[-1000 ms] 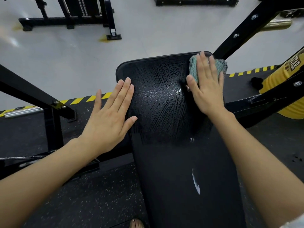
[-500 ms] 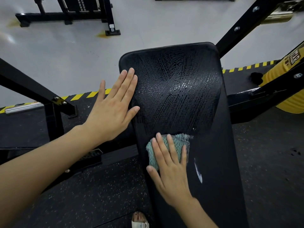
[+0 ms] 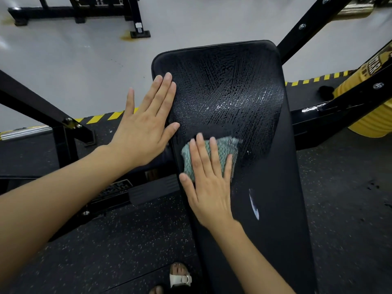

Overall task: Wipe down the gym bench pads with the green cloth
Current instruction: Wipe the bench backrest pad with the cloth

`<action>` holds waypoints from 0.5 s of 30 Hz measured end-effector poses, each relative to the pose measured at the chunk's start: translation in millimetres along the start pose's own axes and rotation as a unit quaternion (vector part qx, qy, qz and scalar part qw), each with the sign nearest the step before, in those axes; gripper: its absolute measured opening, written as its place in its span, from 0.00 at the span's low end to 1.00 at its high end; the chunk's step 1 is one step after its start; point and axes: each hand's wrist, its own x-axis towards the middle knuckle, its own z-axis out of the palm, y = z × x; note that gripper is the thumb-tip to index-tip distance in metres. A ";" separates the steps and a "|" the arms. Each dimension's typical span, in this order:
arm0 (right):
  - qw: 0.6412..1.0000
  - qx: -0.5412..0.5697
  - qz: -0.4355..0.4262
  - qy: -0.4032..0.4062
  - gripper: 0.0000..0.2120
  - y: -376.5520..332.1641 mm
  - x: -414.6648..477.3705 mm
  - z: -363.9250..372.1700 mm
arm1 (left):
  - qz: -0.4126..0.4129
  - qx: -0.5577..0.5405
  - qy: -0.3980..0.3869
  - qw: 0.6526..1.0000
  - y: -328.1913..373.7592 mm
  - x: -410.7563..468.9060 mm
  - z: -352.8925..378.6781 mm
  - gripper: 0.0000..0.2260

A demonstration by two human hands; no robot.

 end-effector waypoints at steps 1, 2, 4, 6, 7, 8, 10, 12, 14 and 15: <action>1.000 -0.003 -0.001 -0.006 0.29 -1.7 -13.4 4.5 | 0.000 -0.001 0.001 1.000 -0.4 -0.1 0.4 0.32; 1.000 -0.008 -0.003 -0.011 0.28 -3.3 -26.3 9.7 | 0.001 -0.002 0.001 1.000 -0.8 -0.2 0.7 0.32; 1.000 -0.009 -0.003 -0.016 0.27 -6.6 -44.7 19.5 | 0.005 -0.001 0.001 1.000 -1.5 -0.4 1.1 0.32; 1.000 0.007 0.002 -0.010 0.26 -9.1 -46.5 24.2 | 0.007 0.000 0.000 1.000 -1.6 -0.2 1.0 0.32; 1.000 0.015 0.000 -0.006 0.26 -10.4 -42.2 24.0 | 0.008 0.000 -0.002 1.000 -1.5 0.0 0.8 0.32; 1.000 0.021 -0.006 -0.003 0.26 -11.5 -35.9 22.7 | 0.009 -0.001 -0.003 1.000 -1.2 0.1 0.5 0.32; 0.999 0.027 -0.023 0.001 0.25 -12.7 -18.9 18.0 | 0.008 -0.001 -0.006 1.000 -0.8 0.4 0.2 0.32; 0.999 0.022 -0.038 0.009 0.26 -13.8 0.8 12.1 | 0.010 -0.001 -0.006 1.000 -1.2 0.5 0.3 0.32; 0.999 0.009 -0.046 0.020 0.26 -15.0 17.5 7.9 | 0.014 0.001 -0.004 1.000 -1.5 0.2 0.4 0.32; 0.999 0.003 -0.047 0.025 0.26 -15.7 23.0 6.6 | 0.016 0.003 -0.005 1.000 -1.7 0.2 0.4 0.31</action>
